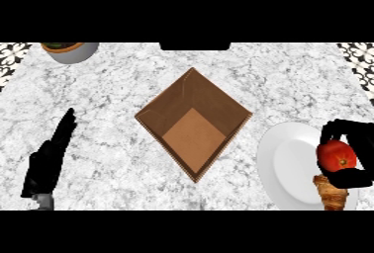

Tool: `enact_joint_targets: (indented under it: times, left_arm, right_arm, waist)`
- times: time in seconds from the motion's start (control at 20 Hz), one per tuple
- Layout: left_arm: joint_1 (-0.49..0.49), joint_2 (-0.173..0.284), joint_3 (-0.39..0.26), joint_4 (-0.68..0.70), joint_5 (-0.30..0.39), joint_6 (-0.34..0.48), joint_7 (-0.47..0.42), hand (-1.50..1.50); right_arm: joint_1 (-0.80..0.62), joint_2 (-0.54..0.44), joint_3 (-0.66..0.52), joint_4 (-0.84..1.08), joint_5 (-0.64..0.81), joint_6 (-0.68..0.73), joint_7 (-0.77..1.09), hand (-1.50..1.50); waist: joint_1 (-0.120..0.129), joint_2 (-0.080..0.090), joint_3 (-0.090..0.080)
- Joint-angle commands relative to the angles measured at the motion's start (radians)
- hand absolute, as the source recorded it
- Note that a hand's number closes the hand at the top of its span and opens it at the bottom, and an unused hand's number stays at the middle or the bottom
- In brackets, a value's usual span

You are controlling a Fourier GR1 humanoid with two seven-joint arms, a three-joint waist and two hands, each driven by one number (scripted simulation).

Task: Pick the tomato from the plate and place it in the cardboard box

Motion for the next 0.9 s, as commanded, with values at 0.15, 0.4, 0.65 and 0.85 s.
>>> enact_joint_targets:
  times: [0.15, 0.4, 0.65, 0.85]
  left_arm:
    - [-0.013, -0.016, -0.014, 0.0, -0.018, 0.014, 0.011, 0.0]
    - [-0.079, 0.014, 0.022, 0.055, 0.007, -0.013, 0.02, 0.0]
    - [0.0, -0.001, 0.002, 0.015, -0.019, -0.008, -0.019, 0.0]
    - [-0.051, 0.009, 0.009, -0.012, -0.001, -0.026, 0.04, 0.0]
  right_arm:
    - [-0.071, 0.089, -0.043, -0.19, -0.285, 0.106, -0.03, 1.5]
    - [-0.151, 0.107, -0.052, -0.368, -0.408, 0.219, 0.136, 1.5]
    - [-0.303, 0.175, 0.006, -0.343, -0.407, 0.235, 0.294, 1.5]
    - [-0.511, 0.244, 0.121, -0.273, -0.306, 0.241, 0.502, 1.5]
  waist:
    - [0.001, 0.0, 0.0]
    - [-0.002, 0.001, -0.001]
    - [0.01, 0.003, 0.0]
    - [0.015, 0.002, -0.001]
